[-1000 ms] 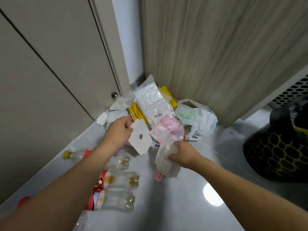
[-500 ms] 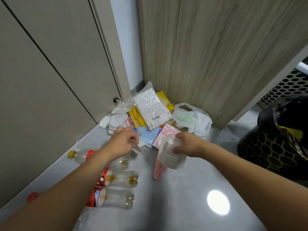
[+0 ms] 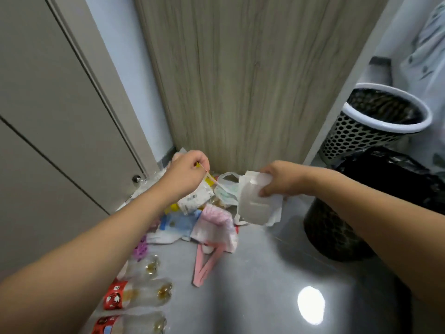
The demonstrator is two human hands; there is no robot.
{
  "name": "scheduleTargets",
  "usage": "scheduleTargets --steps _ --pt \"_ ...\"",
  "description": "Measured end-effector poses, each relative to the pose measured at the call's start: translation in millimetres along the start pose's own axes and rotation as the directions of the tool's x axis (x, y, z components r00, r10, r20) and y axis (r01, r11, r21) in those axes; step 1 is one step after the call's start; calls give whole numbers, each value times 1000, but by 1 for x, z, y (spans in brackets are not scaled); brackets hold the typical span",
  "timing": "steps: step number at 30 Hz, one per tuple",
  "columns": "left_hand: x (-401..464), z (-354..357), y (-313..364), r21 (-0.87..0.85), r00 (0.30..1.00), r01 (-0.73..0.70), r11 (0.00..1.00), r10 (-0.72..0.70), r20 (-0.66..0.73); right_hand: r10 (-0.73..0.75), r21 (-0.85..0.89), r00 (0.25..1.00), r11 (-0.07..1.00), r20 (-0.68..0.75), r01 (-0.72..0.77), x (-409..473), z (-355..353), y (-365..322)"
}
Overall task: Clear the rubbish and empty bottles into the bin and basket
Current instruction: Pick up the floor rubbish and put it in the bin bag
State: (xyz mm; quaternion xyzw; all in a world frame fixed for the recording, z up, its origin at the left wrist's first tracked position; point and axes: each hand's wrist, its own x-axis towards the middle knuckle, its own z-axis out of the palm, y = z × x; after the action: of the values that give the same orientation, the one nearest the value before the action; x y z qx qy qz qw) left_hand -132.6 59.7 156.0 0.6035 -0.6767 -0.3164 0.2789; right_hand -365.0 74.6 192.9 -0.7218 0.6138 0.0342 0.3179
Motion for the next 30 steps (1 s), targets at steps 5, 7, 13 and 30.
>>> scheduleTargets --steps 5,7,13,30 --pt "28 40 88 70 992 -114 991 118 -54 79 155 984 986 -161 -54 -47 -59 65" --pt "35 60 116 26 981 -189 982 190 -36 117 219 968 973 -221 -67 -66 -76 97" --pt "40 116 189 -58 904 -428 902 427 -33 228 271 895 954 -384 -126 -107 -101 194" --pt "76 270 237 384 886 -358 851 180 428 296 -196 940 924 -172 -327 -90 -84 264"
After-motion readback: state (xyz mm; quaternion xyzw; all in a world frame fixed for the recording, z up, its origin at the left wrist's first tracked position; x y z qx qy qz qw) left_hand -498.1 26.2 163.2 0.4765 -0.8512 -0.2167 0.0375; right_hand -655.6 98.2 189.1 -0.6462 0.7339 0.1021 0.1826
